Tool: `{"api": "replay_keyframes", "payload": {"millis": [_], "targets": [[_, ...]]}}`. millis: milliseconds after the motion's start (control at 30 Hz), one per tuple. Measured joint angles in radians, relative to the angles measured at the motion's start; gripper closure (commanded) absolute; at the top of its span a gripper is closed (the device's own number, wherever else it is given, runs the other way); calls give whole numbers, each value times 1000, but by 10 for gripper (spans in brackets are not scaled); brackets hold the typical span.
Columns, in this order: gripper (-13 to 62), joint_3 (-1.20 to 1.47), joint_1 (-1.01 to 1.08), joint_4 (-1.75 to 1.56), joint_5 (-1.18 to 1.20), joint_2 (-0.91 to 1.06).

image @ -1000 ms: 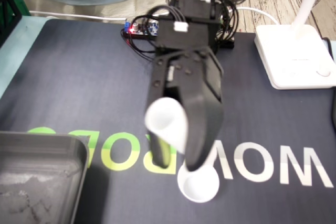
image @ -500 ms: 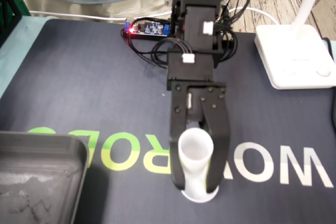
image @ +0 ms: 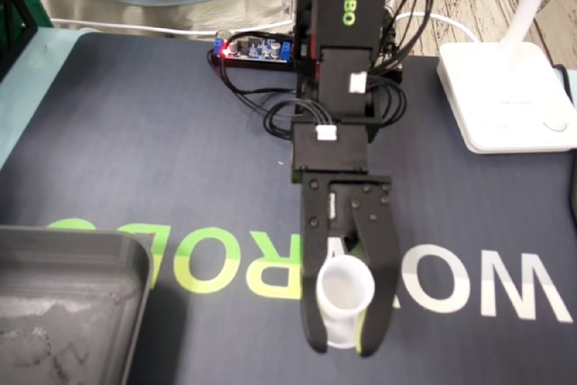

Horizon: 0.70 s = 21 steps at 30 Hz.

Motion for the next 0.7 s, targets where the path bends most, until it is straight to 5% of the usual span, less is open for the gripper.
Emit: {"api": "replay_keyframes", "payload": {"millis": [333,700], "targets": [[444,-2,0,-92,0,-71],[328,-2,21,-94,0,-75]]}}
